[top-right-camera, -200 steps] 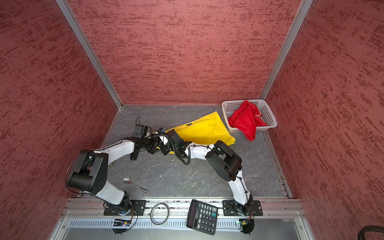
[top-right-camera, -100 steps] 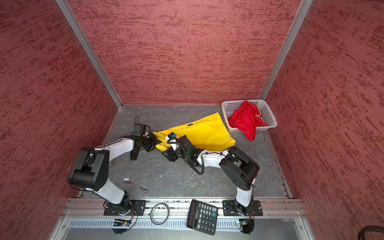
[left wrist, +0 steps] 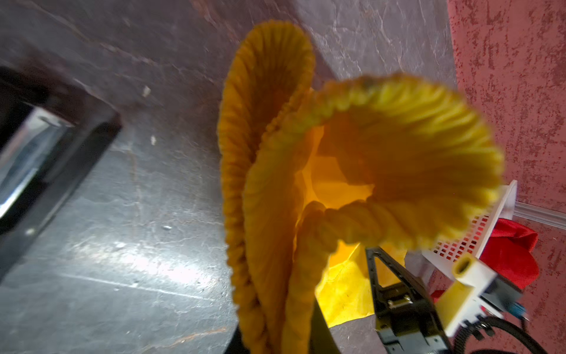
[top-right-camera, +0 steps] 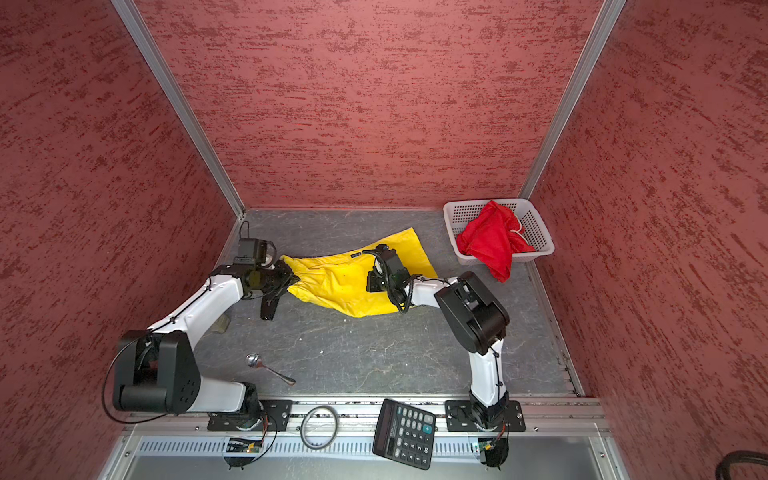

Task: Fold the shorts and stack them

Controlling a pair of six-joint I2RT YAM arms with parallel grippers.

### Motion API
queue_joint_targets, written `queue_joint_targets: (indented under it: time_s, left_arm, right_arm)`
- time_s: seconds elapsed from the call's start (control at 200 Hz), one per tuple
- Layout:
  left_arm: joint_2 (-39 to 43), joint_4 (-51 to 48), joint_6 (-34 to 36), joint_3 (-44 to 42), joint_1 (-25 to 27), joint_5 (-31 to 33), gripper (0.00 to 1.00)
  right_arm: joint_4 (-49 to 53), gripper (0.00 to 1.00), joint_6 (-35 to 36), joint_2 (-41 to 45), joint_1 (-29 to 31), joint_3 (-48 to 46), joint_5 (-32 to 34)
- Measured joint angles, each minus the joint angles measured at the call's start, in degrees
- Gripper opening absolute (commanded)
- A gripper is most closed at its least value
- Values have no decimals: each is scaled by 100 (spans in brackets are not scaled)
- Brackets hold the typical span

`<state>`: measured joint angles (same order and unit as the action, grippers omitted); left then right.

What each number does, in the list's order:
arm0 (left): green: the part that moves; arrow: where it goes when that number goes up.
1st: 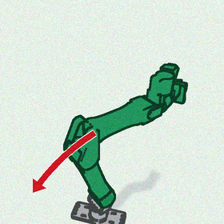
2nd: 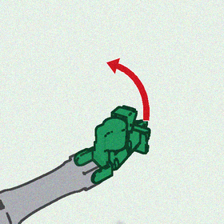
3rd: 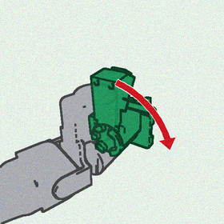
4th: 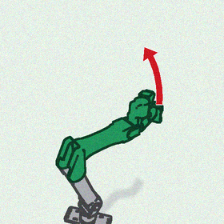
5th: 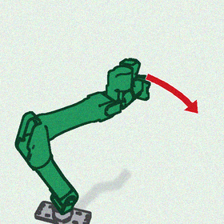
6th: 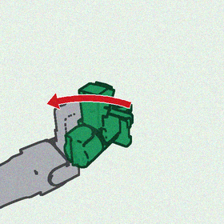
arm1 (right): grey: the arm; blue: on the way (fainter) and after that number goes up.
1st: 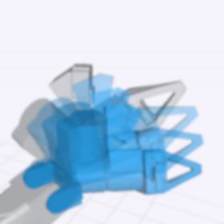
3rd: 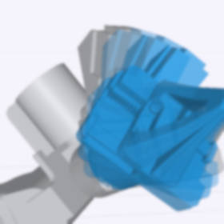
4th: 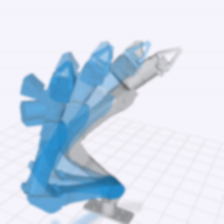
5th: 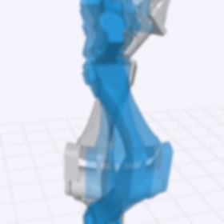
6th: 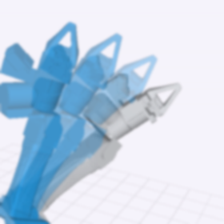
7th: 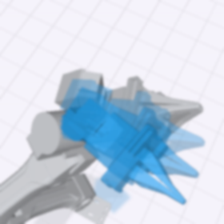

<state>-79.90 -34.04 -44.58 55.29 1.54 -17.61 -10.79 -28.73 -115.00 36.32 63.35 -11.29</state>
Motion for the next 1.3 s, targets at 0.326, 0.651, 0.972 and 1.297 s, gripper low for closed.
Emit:
queue_joint_targets:
  time_s: [0.326, 0.651, 0.972, 1.297]
  left_arm:
    - [278, -863, 455, 531, -424, 269, 17]
    - [149, -1886, 1113, 1703, -761, 380, 19]
    - [2, -2509, 1670, 1991, -678, 669, 19]
    - [-389, -3150, 1915, 2957, -337, 1370, 20]
  right_arm:
    - [-192, 0, -323, -868, 879, 879, -407]
    - [-260, 6, -546, -214, 391, 46, -621]
    - [0, 7, -645, 931, -503, -507, -549]
    - [66, 8, -944, 1731, -804, -2225, -560]
